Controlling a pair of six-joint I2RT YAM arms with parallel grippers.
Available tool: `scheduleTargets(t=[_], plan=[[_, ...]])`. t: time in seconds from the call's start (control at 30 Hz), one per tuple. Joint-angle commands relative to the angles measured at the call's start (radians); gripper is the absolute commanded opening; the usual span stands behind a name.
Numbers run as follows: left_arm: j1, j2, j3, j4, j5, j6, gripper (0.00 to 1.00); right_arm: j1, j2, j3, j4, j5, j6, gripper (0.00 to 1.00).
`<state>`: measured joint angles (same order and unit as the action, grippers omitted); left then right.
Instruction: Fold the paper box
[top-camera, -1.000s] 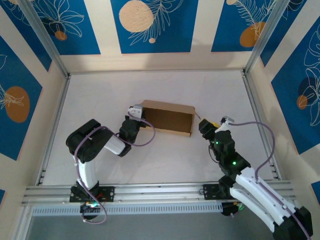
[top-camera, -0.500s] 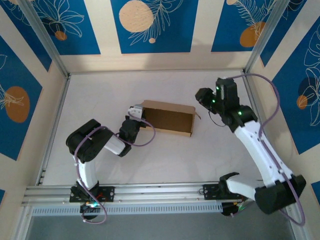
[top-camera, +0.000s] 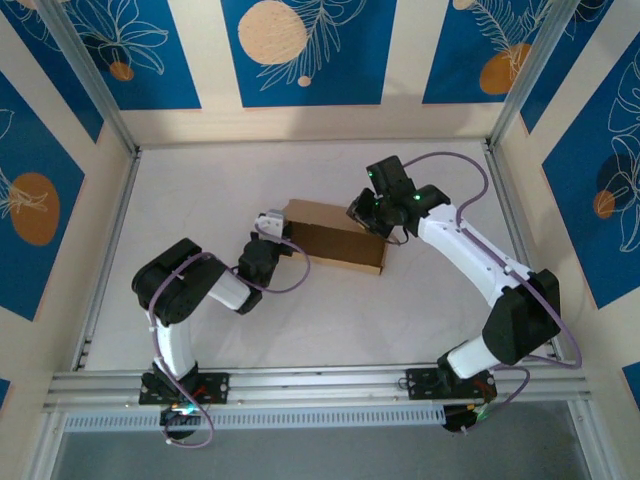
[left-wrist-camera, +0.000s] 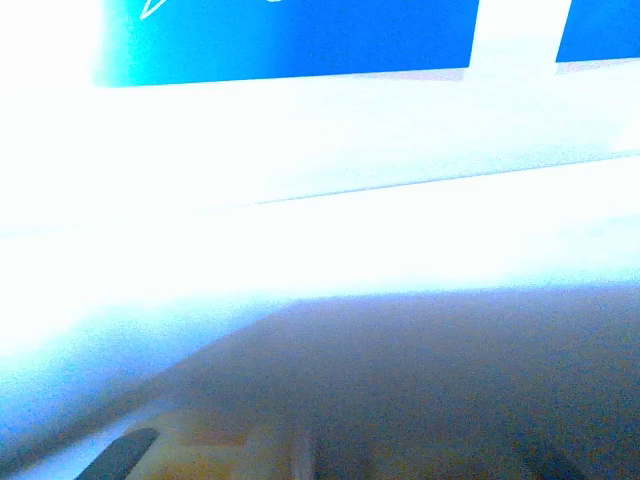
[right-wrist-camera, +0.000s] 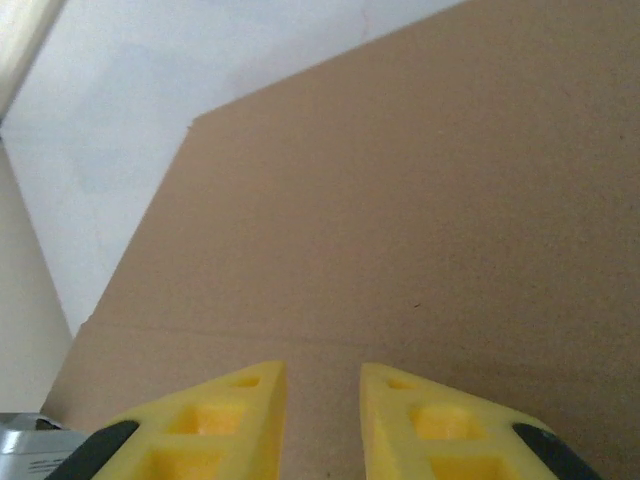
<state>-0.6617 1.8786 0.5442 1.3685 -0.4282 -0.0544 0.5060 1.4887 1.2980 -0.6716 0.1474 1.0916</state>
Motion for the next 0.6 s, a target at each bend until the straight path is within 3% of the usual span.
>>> scheduleTargets(t=[0.0,0.1,0.27,0.5,0.57], plan=[[-0.003,-0.018,-0.014,0.039,0.0,-0.025,0.25,0.01,-0.011,-0.056,-0.003,0.034,0.047,0.28],[-0.003,-0.029,-0.019,0.039,-0.003,-0.038,0.3,0.015,-0.009,-0.065,0.001,0.054,0.047,0.28],[-0.003,-0.097,-0.062,0.039,-0.004,-0.064,0.48,0.019,-0.001,-0.073,-0.002,0.079,0.043,0.28],[-0.003,-0.23,-0.163,0.029,-0.002,-0.184,0.58,-0.002,0.003,-0.078,0.02,0.081,0.023,0.29],[-0.003,-0.275,-0.177,-0.056,0.022,-0.248,0.61,-0.008,0.015,-0.076,0.024,0.078,0.014,0.29]])
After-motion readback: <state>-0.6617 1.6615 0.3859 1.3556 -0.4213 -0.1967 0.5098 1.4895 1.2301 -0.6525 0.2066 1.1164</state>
